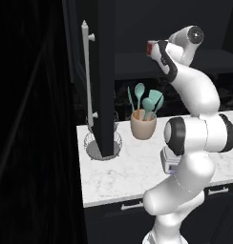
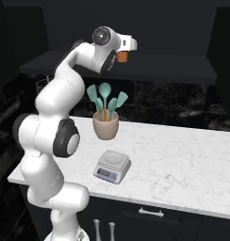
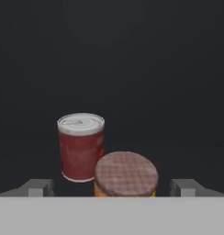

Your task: Pick the jam and place it on the digital scale for weighing, and close the cabinet.

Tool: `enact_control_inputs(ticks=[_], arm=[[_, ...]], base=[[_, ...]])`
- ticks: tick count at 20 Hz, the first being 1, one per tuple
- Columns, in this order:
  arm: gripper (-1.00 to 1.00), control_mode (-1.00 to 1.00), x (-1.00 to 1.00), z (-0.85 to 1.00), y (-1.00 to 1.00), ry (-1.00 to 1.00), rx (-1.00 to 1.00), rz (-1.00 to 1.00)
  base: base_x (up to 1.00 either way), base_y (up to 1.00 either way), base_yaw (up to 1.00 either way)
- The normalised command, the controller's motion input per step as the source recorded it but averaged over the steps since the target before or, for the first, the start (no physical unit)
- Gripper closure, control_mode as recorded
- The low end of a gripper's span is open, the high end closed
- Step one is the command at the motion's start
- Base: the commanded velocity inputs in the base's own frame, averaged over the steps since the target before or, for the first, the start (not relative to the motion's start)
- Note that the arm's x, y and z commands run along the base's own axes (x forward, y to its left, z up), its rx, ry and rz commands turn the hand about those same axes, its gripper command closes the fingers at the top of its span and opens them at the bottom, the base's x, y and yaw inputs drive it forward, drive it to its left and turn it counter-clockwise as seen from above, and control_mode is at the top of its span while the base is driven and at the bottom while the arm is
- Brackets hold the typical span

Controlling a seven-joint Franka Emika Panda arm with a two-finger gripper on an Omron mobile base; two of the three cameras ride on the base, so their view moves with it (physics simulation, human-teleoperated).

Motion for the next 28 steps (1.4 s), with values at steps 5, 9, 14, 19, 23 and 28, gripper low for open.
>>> enact_control_inputs(ticks=[5, 9, 14, 19, 23, 28], arm=[[-1.0, -1.0, 0.38, -0.2, -0.04, 0.01, 0.0, 0.01], [-1.0, -1.0, 0.28, -0.29, -0.11, 0.0, 0.0, 0.0], [-1.0, -1.0, 0.16, -0.31, -0.12, 0.0, 0.0, 0.0], [1.0, -1.0, 0.05, -0.39, -0.01, 0.01, 0.0, 0.0], [1.0, -1.0, 0.0, -0.43, 0.0, 0.03, 0.0, 0.01], [1.0, -1.0, -0.36, -0.01, 0.04, -0.02, 0.0, 0.01]], base=[[0.0, 0.0, 0.0], [0.0, 0.0, 0.0], [0.0, 0.0, 0.0], [0.0, 0.0, 0.0], [0.0, 0.0, 0.0], [0.0, 0.0, 0.0]])
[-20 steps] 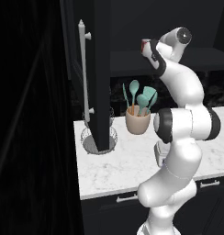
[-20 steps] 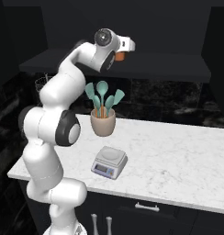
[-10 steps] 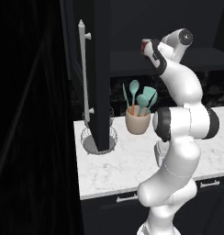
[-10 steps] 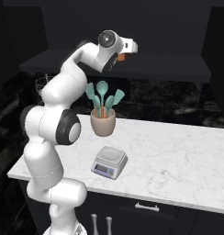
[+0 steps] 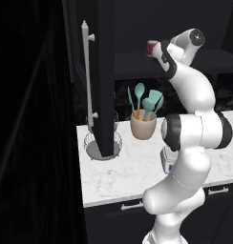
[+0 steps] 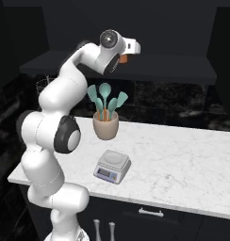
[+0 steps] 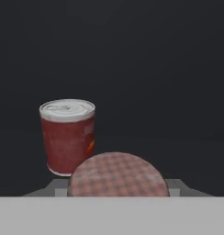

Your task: Pick the jam and place it on the digital scale for weighing, and close the cabinet.

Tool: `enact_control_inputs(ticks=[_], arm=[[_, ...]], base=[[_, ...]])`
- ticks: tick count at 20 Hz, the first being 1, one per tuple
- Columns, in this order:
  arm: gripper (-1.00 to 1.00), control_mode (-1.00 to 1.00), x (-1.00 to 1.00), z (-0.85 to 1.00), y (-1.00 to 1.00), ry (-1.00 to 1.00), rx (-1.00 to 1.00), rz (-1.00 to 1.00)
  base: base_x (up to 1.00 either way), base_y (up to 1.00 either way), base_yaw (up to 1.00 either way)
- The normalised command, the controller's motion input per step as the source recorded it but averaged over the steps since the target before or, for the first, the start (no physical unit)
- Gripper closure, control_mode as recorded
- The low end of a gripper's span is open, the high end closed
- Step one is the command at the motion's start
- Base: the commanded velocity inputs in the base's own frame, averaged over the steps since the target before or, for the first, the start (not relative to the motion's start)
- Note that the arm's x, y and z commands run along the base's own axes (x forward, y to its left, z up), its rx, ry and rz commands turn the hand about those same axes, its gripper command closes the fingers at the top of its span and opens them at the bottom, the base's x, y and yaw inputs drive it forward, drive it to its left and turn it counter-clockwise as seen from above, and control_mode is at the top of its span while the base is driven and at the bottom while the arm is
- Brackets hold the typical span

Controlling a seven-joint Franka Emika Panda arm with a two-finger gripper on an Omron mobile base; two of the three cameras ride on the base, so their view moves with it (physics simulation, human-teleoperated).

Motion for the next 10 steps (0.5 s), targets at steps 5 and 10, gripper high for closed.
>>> enact_control_inputs(ticks=[5, 10], arm=[[1.0, -1.0, -0.57, 0.01, 0.08, -0.02, 0.0, 0.02], [1.0, -1.0, -0.97, 0.0, 0.0, -0.05, 0.0, 0.01]], base=[[0.0, 0.0, 0.0], [0.0, 0.0, 0.0]])
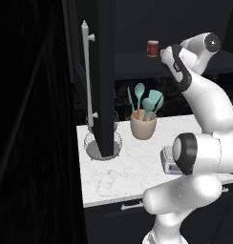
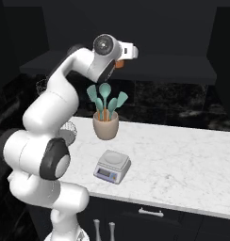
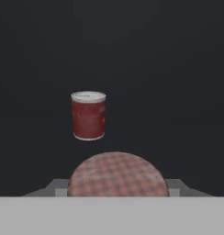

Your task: Pick the jam and place it on the digital scale for weighing, and close the cabinet.

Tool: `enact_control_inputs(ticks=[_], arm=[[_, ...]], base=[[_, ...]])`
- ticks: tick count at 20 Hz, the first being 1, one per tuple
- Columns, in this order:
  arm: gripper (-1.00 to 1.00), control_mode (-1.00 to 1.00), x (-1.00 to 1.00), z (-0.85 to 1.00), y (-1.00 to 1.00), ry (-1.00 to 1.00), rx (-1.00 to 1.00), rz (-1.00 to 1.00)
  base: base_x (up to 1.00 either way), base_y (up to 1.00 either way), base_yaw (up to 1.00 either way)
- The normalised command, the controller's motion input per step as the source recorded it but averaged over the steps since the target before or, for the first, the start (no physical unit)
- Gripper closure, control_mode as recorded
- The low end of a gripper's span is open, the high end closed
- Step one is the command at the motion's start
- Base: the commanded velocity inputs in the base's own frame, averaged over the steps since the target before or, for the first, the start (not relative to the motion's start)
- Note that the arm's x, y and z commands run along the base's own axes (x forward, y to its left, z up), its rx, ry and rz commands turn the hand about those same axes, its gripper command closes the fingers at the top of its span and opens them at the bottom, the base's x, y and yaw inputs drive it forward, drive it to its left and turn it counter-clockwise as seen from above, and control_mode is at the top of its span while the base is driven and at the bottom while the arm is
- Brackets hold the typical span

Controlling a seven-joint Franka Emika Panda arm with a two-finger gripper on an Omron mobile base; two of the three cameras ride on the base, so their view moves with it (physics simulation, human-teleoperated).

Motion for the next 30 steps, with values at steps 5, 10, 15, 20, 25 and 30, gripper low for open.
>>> enact_control_inputs(ticks=[5, 10, 15, 20, 25, 30], arm=[[1.0, -1.0, -1.0, 0.0, 0.0, -0.03, 0.0, 0.01], [1.0, -1.0, -1.0, -0.01, 0.0, 0.01, 0.0, 0.03], [1.0, -1.0, -1.0, -0.41, -0.07, 0.0, 0.0, 0.09], [1.0, -1.0, -0.65, -0.95, -0.27, 0.17, 0.0, 0.23], [1.0, -1.0, -0.06, -0.96, -0.17, 0.21, 0.0, 0.34], [1.0, -1.0, 0.15, -0.89, -0.04, 0.04, 0.0, 0.36]], base=[[0.0, 0.0, 0.0], [0.0, 0.0, 0.0], [0.0, 0.0, 0.0], [0.0, 0.0, 0.0], [0.0, 0.0, 0.0], [0.0, 0.0, 0.0]])
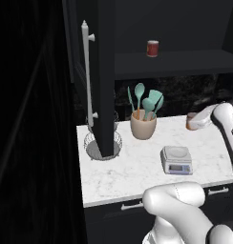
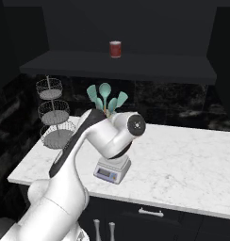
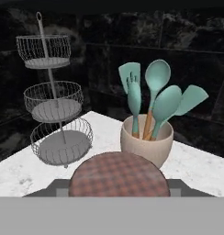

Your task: Pick the jam and place it on the digital scale for weighing, and close the cabinet.

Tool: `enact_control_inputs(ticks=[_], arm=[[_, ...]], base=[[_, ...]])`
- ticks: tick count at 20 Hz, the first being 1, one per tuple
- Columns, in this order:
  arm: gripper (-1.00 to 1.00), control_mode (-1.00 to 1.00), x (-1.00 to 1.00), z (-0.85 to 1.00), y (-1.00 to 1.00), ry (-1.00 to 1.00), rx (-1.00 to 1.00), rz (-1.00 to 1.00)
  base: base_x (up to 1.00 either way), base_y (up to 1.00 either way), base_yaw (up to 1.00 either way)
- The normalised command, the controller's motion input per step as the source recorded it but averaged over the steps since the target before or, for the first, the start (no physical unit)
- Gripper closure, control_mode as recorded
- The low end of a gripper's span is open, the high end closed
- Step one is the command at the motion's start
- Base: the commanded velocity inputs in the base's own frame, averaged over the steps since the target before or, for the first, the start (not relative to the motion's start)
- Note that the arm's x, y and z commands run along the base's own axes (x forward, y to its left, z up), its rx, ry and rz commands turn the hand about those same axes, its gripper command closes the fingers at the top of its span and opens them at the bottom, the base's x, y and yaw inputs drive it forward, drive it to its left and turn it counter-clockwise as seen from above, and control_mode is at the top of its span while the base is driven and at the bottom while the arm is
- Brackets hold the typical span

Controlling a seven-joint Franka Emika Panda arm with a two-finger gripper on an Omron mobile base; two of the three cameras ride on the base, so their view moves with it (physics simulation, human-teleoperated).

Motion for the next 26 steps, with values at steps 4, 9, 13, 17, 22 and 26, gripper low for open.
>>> enact_control_inputs(ticks=[4, 9, 13, 17, 22, 26], arm=[[1.0, -1.0, 0.19, -0.91, -0.09, 0.0, 0.04, 0.36], [1.0, -1.0, 0.08, -0.75, -0.05, 0.0, 0.02, 0.35], [1.0, -1.0, 0.07, -0.63, 0.0, 0.03, 0.02, 0.34], [1.0, -1.0, 0.52, -0.25, 0.0, 0.04, 0.02, 0.2], [1.0, -1.0, 0.39, -0.4, 0.0, 0.01, 0.0, 0.15], [1.0, -1.0, 0.05, -0.37, -0.04, 0.02, 0.0, 0.08]], base=[[0.0, 0.0, 0.0], [0.0, 0.0, 0.0], [0.0, 0.0, 0.0], [0.0, 0.0, 0.0], [0.0, 0.0, 0.0], [0.0, 0.0, 0.0]])
